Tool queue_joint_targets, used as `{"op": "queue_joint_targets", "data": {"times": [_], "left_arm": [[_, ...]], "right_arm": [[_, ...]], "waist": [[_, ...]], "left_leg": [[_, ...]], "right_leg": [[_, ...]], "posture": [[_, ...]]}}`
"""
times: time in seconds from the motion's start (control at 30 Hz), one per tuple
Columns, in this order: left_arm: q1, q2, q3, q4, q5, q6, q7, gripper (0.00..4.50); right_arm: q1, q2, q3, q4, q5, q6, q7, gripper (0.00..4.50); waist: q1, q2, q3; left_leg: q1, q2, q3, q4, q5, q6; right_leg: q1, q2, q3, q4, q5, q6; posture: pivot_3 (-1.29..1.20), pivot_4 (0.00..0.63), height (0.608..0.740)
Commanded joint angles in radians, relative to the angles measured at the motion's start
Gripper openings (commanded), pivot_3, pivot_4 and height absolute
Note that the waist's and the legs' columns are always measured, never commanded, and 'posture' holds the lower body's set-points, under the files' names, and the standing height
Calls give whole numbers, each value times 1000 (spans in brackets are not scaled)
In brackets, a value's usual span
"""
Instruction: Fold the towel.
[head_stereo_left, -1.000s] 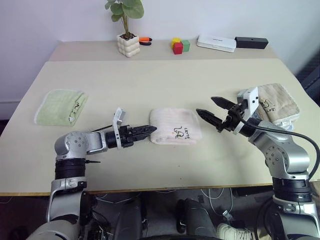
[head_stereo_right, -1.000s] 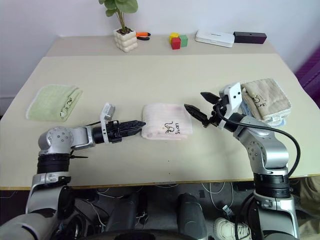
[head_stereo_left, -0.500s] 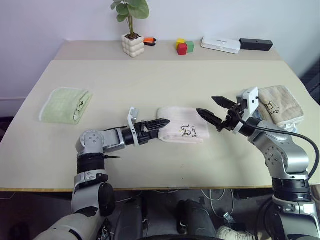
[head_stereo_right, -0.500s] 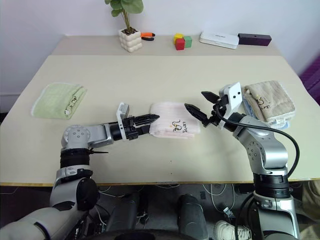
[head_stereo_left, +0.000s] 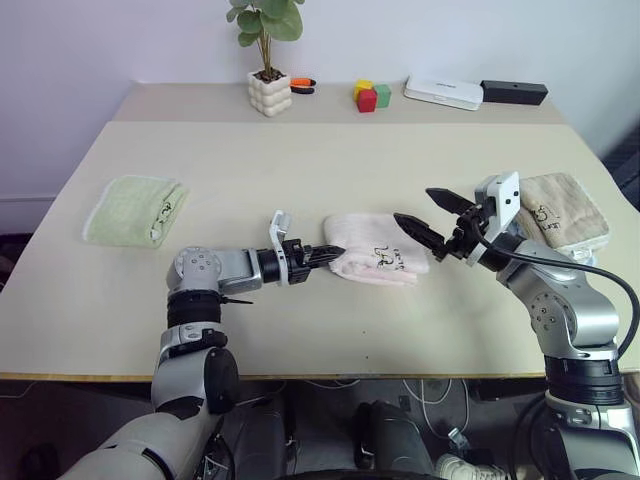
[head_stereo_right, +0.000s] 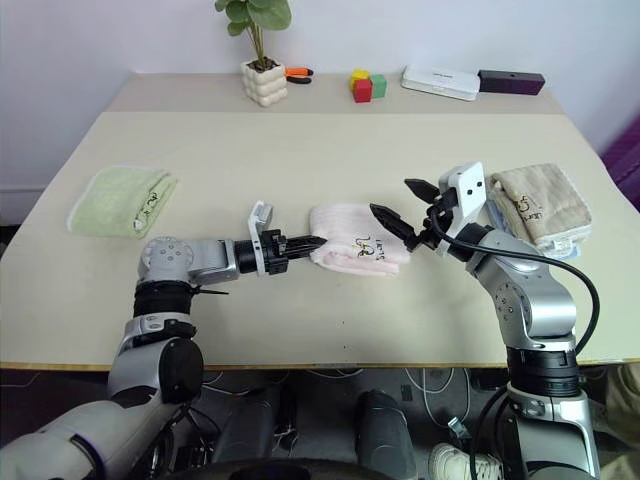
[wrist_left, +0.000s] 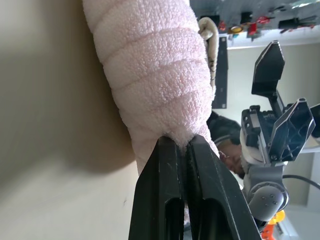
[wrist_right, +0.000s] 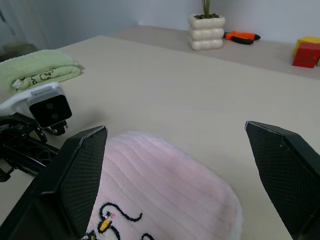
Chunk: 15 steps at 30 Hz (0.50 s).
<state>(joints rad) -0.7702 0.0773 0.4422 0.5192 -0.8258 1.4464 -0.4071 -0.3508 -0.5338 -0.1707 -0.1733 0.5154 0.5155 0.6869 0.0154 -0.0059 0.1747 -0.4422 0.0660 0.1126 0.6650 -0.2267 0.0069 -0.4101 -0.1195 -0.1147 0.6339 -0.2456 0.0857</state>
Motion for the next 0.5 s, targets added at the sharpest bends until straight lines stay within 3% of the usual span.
{"op": "queue_joint_targets", "data": {"times": [0.03,0.27,0.5], "left_arm": [[26,-6,-44,-10,48,-121,-14,25],[58,6,1,-124,19,-343,-43,25],[104,71,0,-162,71,-592,-67,25]], "right_arm": [[12,-36,-27,-48,-3,-29,15,4500],[41,-108,-56,-46,8,-68,82,4500],[7,-89,-11,-32,1,-75,83,4500]], "waist": [[1,0,0],[-11,0,1],[-9,0,2]], "left_leg": [[0,0,-1,0,0,0],[-2,0,-1,-2,0,0],[-3,0,-1,-4,0,0]], "right_leg": [[1,0,-1,-1,0,0],[0,1,-1,-2,2,1],[-2,2,-1,-2,2,2]], "posture": [[0,150,740],[0,150,740],[0,150,740]]}}
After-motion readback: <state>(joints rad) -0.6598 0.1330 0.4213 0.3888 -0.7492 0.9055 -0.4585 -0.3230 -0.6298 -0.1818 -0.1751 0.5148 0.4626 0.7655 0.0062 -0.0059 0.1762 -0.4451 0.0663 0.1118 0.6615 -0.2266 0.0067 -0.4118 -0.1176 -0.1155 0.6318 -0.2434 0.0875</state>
